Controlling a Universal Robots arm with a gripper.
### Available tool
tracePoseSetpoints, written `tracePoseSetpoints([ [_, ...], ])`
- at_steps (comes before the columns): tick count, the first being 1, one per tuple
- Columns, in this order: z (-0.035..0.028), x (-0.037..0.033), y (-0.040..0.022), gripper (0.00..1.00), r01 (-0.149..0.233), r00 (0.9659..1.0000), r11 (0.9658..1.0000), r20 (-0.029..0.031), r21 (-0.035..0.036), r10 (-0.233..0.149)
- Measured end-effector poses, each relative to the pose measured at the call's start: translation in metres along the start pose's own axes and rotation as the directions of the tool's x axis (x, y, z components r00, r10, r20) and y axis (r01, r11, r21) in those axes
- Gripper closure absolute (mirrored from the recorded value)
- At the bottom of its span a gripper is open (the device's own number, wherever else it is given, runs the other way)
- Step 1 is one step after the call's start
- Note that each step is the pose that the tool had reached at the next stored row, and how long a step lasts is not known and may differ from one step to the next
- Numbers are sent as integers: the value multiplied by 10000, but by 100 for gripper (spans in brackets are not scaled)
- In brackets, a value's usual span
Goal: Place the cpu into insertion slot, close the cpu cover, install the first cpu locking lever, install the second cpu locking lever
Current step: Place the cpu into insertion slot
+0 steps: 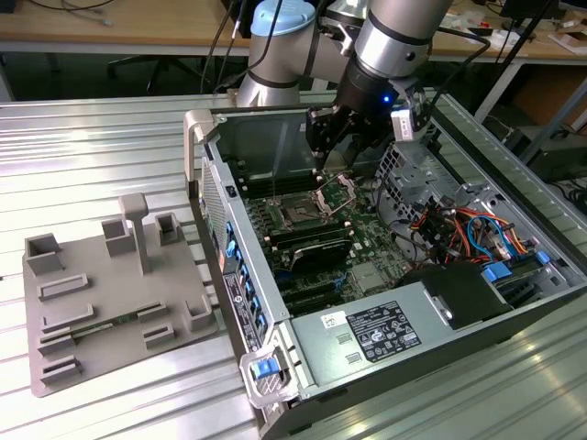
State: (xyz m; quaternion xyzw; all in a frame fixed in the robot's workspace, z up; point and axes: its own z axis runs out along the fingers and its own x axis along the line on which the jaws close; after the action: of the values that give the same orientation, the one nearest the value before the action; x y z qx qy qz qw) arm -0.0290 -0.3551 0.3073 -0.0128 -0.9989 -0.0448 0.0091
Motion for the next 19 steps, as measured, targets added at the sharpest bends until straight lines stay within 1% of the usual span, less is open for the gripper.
tracePoseSetpoints([
  [2,0,9,0,45,-1,10000,10000,0,0,1],
  [4,1,37,-1,45,1,10000,10000,0,0,-1],
  [7,1,54,-1,45,0,10000,10000,0,0,0],
  [19,2,107,-3,45,0,10000,10000,0,0,0],
])
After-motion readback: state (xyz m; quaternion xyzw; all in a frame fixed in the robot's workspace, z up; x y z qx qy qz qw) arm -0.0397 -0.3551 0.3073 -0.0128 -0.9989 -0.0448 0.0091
